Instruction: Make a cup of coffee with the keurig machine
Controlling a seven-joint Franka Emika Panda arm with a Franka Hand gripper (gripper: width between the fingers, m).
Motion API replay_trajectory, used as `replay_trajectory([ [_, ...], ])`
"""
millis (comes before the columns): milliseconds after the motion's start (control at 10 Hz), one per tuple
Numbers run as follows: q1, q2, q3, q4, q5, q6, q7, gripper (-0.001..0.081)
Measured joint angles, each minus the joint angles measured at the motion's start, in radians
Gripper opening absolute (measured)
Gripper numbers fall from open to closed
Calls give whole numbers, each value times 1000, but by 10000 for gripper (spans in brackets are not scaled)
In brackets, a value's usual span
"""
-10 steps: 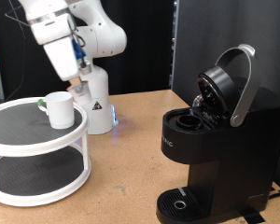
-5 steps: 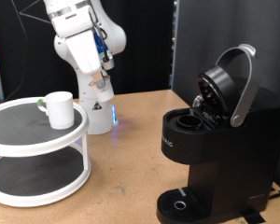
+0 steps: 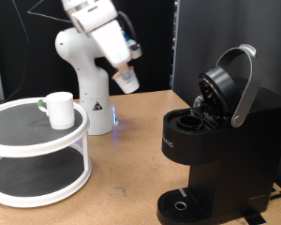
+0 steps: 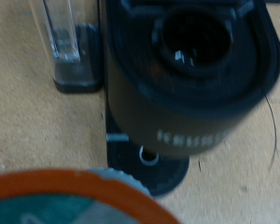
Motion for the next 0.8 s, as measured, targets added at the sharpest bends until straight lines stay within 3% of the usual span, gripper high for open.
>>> replay_trajectory([
  [400, 67, 81, 15, 115, 38, -39, 8, 430],
  [800, 73, 110, 15, 156, 68, -24, 7, 430],
])
